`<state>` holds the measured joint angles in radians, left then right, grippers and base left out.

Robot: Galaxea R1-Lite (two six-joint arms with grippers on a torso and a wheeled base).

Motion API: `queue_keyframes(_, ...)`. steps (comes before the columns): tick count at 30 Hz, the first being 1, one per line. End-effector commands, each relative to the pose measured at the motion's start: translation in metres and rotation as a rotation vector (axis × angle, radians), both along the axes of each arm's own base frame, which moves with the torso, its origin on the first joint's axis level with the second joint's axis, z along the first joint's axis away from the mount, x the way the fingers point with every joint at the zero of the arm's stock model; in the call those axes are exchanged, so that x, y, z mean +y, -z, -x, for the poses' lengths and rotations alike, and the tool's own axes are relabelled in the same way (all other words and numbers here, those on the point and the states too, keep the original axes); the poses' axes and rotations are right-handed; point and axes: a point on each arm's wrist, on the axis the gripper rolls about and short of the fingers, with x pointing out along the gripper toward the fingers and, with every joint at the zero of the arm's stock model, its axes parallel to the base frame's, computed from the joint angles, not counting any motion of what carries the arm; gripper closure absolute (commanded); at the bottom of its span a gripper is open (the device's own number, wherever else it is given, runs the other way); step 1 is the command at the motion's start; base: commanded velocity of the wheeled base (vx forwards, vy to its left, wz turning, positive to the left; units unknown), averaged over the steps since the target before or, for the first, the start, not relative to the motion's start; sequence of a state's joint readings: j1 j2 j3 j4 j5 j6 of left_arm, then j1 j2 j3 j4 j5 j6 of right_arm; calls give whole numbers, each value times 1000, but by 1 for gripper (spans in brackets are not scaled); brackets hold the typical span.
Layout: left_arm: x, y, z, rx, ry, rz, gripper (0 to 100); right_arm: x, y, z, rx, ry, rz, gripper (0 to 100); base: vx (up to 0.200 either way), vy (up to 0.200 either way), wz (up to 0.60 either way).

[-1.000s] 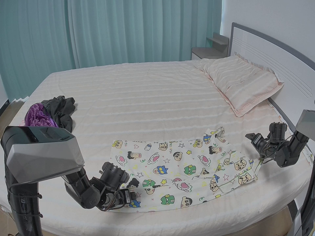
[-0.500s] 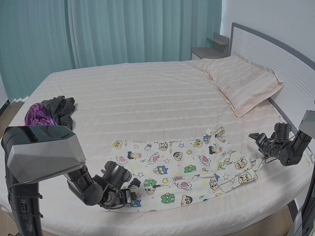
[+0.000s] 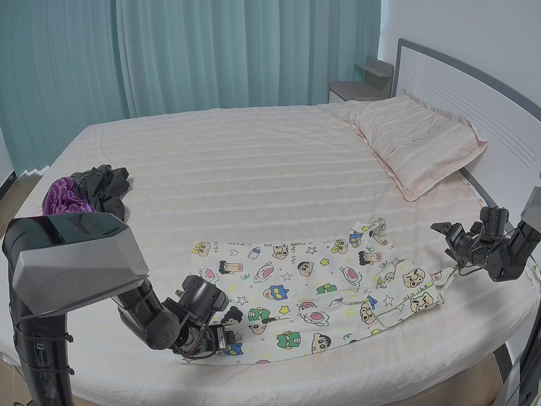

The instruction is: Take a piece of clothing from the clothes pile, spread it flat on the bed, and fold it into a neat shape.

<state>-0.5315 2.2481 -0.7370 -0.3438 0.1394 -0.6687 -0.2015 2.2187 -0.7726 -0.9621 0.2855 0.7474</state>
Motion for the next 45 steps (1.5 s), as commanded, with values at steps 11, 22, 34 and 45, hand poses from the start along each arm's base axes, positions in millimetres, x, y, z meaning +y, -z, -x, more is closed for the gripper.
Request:
queue_keyframes(11, -3, -1, -1, 37, 4, -25, 0, -6, -16, -4, -52, 7, 18, 0, 0, 0, 0)
queue_keyframes(22, -3, -1, -1, 43, 6, -29, 0, -18, -19, -5, -37, 32, 15, 0, 0, 0, 0)
queue_keyframes(34, -3, -1, -1, 43, 6, -27, 0, -9, 1, 10, 34, -28, 67, 0, 0, 0, 0)
queue_keyframes(45, -3, -1, 0, 43, 1, -25, 0, 21, 42, 65, 134, -255, 214, 0, 0, 0, 0)
